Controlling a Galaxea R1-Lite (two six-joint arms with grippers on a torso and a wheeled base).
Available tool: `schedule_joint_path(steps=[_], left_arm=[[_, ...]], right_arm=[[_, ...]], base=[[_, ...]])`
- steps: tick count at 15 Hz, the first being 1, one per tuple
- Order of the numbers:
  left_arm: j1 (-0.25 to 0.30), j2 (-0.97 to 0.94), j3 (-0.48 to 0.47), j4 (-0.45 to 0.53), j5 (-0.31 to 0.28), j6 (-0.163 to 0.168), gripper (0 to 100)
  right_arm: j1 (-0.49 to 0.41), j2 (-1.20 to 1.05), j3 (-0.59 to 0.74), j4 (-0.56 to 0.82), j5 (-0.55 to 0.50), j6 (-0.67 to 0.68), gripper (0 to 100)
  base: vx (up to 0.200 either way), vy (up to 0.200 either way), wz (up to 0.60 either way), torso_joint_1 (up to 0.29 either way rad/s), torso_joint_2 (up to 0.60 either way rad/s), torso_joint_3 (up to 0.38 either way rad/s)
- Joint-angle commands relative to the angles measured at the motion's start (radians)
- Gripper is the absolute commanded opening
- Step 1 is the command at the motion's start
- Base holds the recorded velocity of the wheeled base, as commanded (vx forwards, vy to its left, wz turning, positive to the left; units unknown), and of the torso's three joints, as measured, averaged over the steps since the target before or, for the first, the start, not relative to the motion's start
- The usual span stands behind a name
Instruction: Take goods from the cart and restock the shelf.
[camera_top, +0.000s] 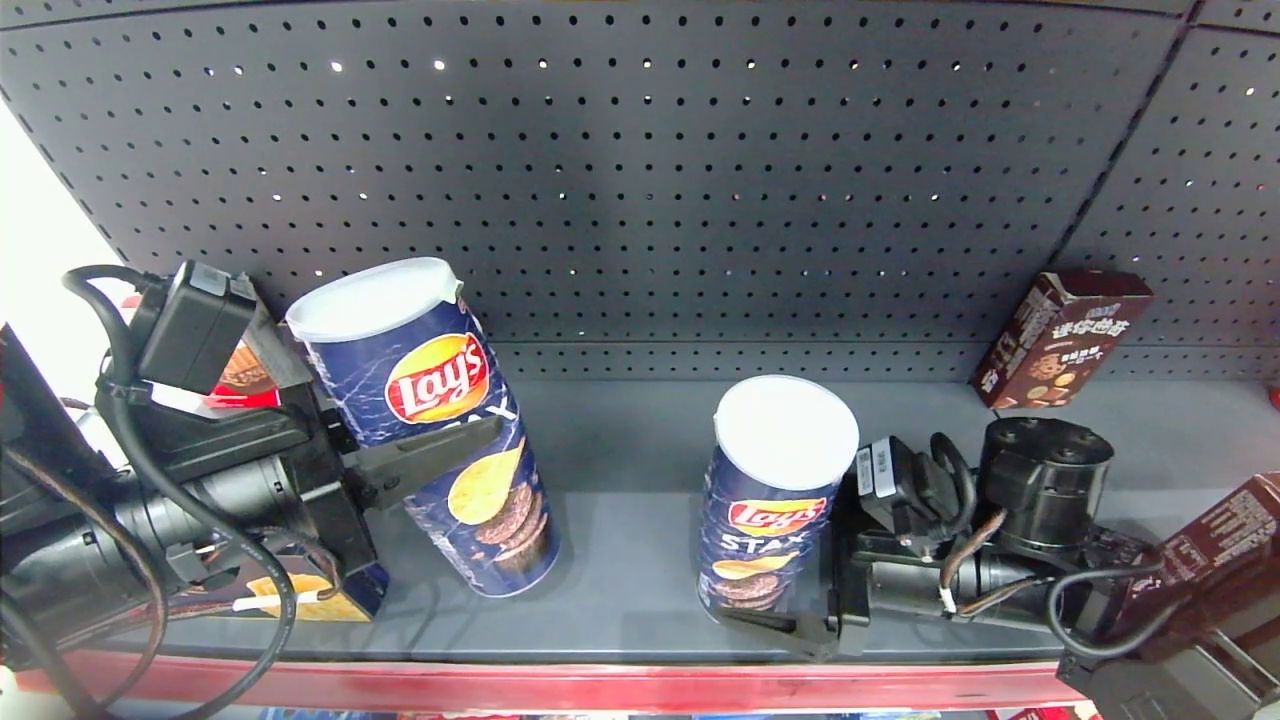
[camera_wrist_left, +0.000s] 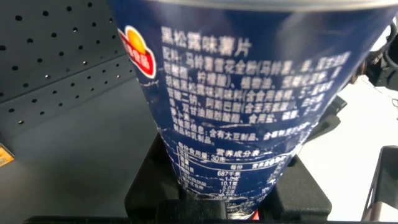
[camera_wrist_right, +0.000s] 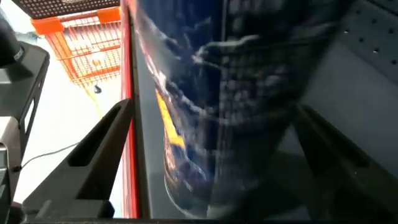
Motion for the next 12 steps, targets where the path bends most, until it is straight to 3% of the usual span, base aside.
schedule_joint_path(steps=[1,6,12], left_arm=[[0.000,0.001,0.000,0.000,0.000,0.000,0],[0.000,-0.001,-0.005,-0.005,0.000,0.001,0],[-0.003,-0.005,-0.003,-0.013,-0.001,0.001,0]], right_arm=[[-0.025,-0.094,0.017,0.007,-0.003,0.001,100],[-0.062,-0.286,0.081,0.030,-0.086,0.040,100],[-0.088,-0.614,0.077,0.299,-0.224,0.041,100]], base=[[0.000,0.000,0.00,0.000,0.00,0.000],[0.000,0.000,0.00,0.000,0.00,0.000],[0.000,0.000,0.00,0.000,0.00,0.000]])
